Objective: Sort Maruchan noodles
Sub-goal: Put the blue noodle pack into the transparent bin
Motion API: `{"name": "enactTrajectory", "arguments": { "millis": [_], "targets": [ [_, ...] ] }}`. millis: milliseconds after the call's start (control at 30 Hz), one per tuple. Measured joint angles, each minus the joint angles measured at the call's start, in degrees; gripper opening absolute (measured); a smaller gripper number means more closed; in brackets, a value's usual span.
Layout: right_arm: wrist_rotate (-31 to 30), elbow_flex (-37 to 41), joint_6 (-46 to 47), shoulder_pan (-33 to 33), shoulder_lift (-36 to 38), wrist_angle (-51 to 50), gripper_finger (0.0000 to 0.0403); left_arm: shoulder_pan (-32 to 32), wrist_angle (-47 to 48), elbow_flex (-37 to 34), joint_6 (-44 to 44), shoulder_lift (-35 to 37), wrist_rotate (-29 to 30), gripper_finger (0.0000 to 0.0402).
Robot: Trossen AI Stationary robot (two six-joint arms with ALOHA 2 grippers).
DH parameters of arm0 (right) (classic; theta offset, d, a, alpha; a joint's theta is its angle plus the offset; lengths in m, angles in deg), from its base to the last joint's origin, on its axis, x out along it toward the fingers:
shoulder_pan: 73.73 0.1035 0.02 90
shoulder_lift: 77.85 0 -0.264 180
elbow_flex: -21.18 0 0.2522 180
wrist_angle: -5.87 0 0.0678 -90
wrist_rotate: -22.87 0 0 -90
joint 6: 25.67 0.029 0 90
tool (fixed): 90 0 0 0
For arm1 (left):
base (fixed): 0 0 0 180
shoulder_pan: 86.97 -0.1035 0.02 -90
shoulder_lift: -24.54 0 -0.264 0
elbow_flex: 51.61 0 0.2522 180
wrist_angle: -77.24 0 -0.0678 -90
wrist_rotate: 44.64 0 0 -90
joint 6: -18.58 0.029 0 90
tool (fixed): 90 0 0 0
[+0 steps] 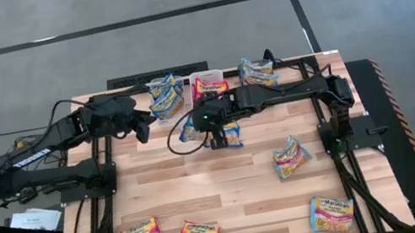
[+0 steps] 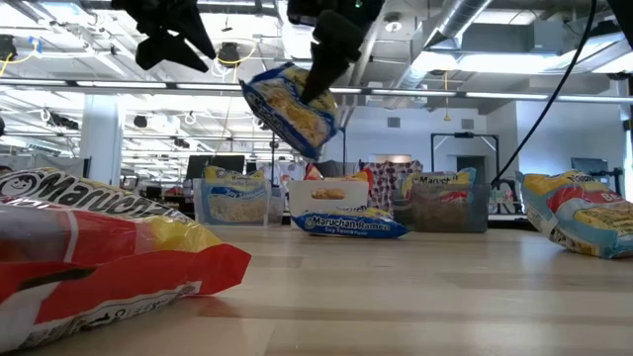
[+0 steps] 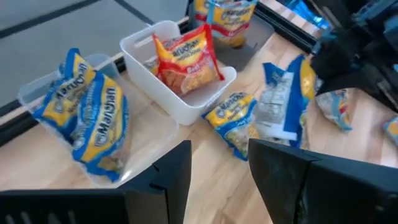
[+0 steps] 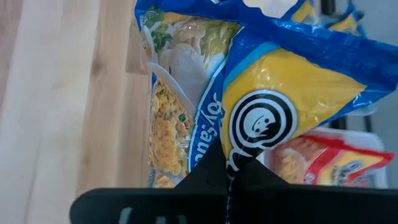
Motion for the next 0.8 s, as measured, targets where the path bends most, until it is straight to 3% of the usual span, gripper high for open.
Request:
{"name": "enactTrajectory", "arguments": {
  "millis": [300, 600, 800],
  "targets": [
    [-0.91, 0.00, -0.82, 0.48, 0.04, 1.19, 0.0006, 0.00, -6.19, 0.00, -0.61, -5.24, -4.78, 0.0146],
    [-0.91, 0.00, -0.27, 1.22, 0.07, 0.48, 0.0006, 0.00, -10.59, -0.02, 10.81, -9.40, -4.70, 0.0148],
    [-0.91, 0.00, -0.27, 1.18, 0.07, 0.50, 0.0006, -1.39, -16.16, -0.02, 14.31, -9.59, -4.68, 0.0172]
  ]
}}
